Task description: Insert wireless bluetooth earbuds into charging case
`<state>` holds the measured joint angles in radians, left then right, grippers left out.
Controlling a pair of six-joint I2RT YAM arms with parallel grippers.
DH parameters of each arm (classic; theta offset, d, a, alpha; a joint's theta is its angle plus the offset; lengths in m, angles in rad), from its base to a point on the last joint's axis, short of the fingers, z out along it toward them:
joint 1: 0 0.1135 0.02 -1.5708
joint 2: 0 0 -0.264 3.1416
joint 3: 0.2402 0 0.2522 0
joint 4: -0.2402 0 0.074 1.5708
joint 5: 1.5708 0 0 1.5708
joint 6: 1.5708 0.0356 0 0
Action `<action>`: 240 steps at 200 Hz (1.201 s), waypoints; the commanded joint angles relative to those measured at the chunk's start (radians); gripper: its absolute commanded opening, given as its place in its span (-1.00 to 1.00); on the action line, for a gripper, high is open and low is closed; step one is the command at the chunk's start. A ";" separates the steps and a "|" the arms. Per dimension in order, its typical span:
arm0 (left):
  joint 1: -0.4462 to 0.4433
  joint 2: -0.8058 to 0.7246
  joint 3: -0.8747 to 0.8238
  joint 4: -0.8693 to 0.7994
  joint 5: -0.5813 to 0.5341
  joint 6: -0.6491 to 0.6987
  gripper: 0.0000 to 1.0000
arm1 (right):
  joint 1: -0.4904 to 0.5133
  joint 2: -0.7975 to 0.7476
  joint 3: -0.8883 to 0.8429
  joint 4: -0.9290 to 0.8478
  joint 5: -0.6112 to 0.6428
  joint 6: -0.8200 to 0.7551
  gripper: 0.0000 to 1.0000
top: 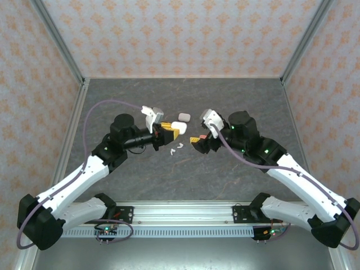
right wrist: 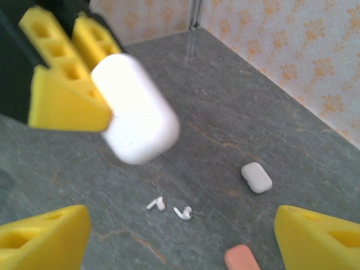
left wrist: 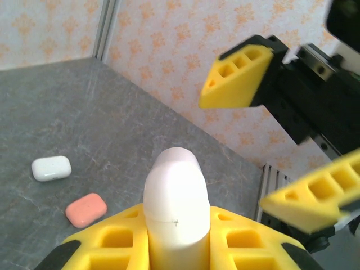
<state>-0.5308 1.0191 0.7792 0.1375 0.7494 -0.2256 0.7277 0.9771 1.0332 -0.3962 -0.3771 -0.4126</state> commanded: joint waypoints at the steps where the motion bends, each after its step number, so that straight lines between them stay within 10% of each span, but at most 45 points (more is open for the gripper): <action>1: -0.012 -0.047 -0.032 0.078 -0.015 0.129 -0.84 | -0.017 0.004 -0.016 0.110 -0.105 0.140 0.70; 240: -0.033 -0.047 -0.021 -0.008 0.030 0.283 -1.00 | -0.073 0.160 0.139 0.083 -0.067 0.186 0.71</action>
<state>-0.5568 0.9707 0.7422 0.1284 0.7586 0.0341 0.6575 1.1416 1.1419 -0.3141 -0.4561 -0.2276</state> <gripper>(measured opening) 0.198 0.852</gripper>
